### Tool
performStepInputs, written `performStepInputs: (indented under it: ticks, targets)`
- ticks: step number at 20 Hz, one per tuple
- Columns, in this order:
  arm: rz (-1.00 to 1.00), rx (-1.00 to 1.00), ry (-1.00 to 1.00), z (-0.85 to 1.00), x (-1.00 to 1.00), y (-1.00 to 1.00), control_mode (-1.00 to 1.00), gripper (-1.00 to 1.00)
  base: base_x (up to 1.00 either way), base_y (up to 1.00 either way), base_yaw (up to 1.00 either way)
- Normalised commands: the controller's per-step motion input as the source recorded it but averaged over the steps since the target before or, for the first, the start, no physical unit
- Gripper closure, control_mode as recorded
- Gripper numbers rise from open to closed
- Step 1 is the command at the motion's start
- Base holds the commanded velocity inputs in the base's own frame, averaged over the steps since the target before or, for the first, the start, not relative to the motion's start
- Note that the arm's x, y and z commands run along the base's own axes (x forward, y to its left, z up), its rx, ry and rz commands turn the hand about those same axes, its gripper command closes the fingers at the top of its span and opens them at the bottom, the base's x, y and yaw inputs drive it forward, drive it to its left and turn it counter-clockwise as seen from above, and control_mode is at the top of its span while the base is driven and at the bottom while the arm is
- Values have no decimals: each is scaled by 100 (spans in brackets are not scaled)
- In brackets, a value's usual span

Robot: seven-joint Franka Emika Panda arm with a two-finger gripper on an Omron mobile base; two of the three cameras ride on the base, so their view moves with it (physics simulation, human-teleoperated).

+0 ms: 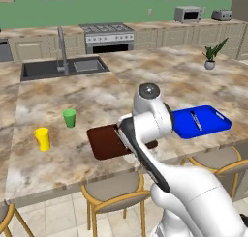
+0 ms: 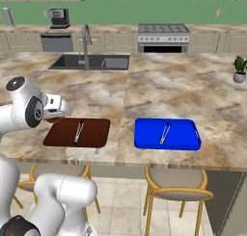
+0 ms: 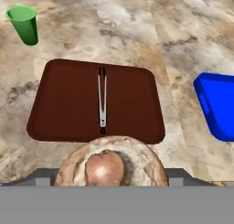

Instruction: Gather the mushroom and lemon from the fridge and place them on a tray on the dining counter. Then gather the chicken drumstick and fish from the fridge and place them on the other tray.

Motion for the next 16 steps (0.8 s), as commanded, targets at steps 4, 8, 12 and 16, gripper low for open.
performStepInputs:
  ticks: [4,8,12,16]
  targets:
    - [0,3,-1,-65,42,17,-100,100,0,0,0]
    - [0,5,0,-48,41,18,-100,100,0,0,0]
    - [0,6,0,-26,54,12,-100,100,0,0,0]
    - [0,4,0,-24,53,15,-100,100,0,0,0]
